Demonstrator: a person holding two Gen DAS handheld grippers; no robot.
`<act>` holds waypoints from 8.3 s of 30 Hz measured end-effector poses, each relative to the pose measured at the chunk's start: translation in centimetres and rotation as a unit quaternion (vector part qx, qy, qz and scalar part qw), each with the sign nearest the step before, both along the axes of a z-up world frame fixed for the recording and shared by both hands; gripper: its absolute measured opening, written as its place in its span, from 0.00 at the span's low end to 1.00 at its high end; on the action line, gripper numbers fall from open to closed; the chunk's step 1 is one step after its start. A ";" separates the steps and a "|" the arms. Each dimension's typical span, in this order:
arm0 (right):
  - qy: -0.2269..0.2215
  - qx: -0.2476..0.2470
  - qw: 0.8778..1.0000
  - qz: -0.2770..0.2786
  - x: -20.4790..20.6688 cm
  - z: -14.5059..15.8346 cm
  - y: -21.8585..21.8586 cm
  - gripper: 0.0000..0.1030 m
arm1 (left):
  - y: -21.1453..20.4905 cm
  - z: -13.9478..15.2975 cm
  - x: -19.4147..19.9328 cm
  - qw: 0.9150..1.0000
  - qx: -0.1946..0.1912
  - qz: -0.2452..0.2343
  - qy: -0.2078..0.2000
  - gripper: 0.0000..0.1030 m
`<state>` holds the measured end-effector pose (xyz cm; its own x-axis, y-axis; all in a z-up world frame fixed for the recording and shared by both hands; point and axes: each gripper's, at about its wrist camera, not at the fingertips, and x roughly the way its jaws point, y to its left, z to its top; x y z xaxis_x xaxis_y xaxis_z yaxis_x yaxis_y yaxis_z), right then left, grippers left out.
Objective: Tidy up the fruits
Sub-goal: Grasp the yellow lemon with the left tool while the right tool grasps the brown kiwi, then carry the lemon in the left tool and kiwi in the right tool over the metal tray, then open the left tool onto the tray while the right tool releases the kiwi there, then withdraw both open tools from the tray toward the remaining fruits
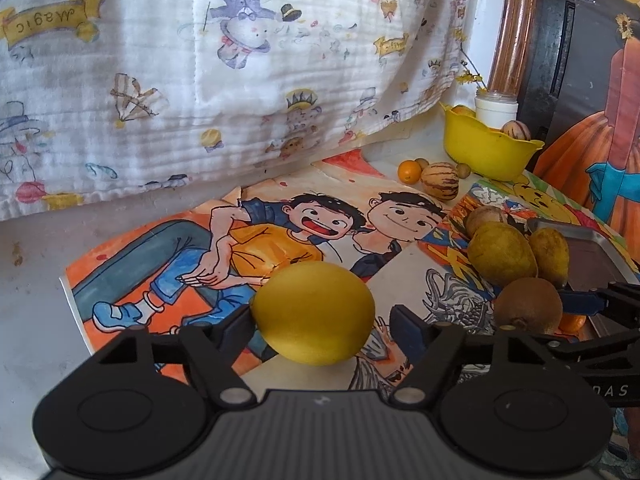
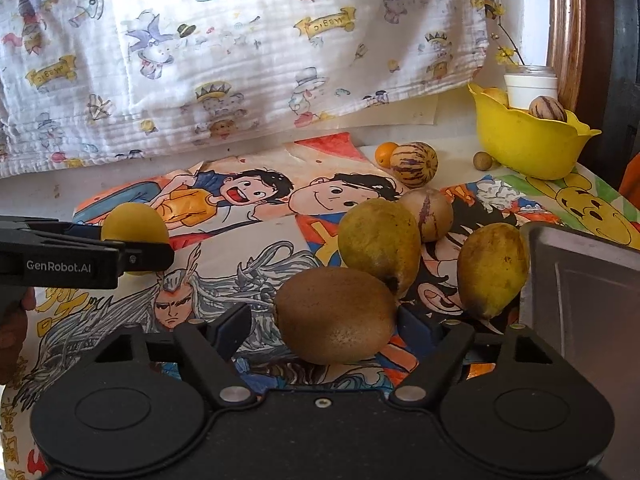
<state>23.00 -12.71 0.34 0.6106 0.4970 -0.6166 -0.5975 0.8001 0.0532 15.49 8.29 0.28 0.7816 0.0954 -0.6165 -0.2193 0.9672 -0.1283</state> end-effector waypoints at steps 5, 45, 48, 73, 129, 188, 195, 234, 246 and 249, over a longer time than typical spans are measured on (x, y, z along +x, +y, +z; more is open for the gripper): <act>-0.002 -0.007 1.000 -0.010 0.1 -0.2 0.3 0.76 | -0.4 0.1 0.5 1.000 0.020 0.000 0.005 0.72; 0.001 0.079 0.997 -0.010 -2.6 0.5 -3.6 0.65 | -3.0 0.8 -2.3 1.000 -0.020 -0.001 -0.009 0.65; -0.003 0.087 0.996 -0.010 -3.0 0.9 -4.5 0.65 | -3.7 1.2 -2.5 1.000 -0.023 -0.003 -0.009 0.65; -0.082 0.113 0.987 -0.077 -2.7 4.4 -16.7 0.65 | -12.3 5.7 3.1 0.993 -0.051 -0.090 -0.065 0.65; -0.091 -0.079 0.992 -0.030 14.1 -1.5 -21.9 0.66 | -23.0 -0.4 21.7 0.972 0.025 -0.232 0.001 0.66; -0.122 0.046 0.987 -0.094 -5.6 6.7 -20.0 0.99 | -14.6 7.8 1.1 0.987 0.007 -0.116 -0.109 1.00; -0.128 0.053 0.986 -0.094 -9.1 6.6 -19.1 0.99 | -13.4 7.7 -2.1 0.988 0.002 -0.107 -0.110 1.00; -0.022 0.045 0.989 -0.136 -16.3 0.4 -16.2 0.99 | -9.2 1.6 -10.2 0.993 0.029 -0.104 -0.057 1.00; -0.003 0.041 0.993 -0.113 -16.4 -0.1 -14.3 0.99 | -8.3 1.2 -10.5 0.991 0.052 -0.116 -0.049 1.00; 0.000 0.039 0.994 -0.105 -16.3 -0.2 -13.9 0.99 | -8.2 1.3 -10.3 0.990 0.060 -0.121 -0.048 1.00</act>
<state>6.75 -26.61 0.15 0.7066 0.4041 -0.5809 -0.4172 0.9010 0.1193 5.15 0.06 1.54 0.8450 -0.0346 -0.5337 0.0291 0.9994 -0.0188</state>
